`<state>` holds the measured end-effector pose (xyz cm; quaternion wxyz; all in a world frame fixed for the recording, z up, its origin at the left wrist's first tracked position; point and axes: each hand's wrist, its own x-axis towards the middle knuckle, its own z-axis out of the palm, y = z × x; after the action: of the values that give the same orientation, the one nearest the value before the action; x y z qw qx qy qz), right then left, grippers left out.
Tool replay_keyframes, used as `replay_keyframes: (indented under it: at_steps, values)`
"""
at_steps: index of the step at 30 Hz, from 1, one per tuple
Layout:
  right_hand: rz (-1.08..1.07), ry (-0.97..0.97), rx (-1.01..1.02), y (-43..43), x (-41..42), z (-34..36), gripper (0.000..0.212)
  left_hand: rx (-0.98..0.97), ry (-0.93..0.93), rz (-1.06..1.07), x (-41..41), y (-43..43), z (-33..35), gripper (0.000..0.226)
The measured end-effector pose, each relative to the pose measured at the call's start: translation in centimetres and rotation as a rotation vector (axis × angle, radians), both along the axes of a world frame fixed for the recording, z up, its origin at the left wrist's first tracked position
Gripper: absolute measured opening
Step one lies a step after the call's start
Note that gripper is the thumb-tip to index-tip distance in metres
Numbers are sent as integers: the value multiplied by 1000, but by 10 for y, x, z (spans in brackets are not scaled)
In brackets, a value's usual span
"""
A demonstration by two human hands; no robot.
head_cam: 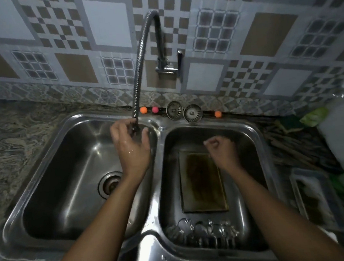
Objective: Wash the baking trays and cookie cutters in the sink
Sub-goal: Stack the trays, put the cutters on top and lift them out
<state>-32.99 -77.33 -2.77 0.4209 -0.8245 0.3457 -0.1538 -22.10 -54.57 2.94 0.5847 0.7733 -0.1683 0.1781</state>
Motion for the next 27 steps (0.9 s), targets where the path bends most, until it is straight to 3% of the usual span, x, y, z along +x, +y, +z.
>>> replay_keyframes:
  at_steps: [4, 6, 8, 10, 13, 21, 23, 27]
  values:
    - [73, 306, 21, 17, -86, -60, 12, 276, -78, -70, -63, -10, -42, 33]
    - [170, 601, 33, 20, -120, -83, 14, 462, -4, -351, -86, -20, -69, 29]
    - [268, 823, 66, 23, -147, -101, 14, 790, 219, -641, -107, -31, -93, 32]
    - [359, 915, 52, 32, -164, -113, 28, 1200, 327, -811, -126, -37, -119, 40]
    - [463, 956, -79, 41, -177, -126, 48, 1485, 347, -969, -143, -38, -149, 37]
    - [391, 876, -194, 40, -184, -147, 46, 1595, 579, -1037, -156, -48, -225, 83]
    - [349, 887, -207, 41, -184, -152, 38, 1566, 633, -1016, -157, -51, -229, 79]
    - [343, 898, -206, 42, -180, -160, 24, 1469, 670, -982, -165, -49, -219, 45]
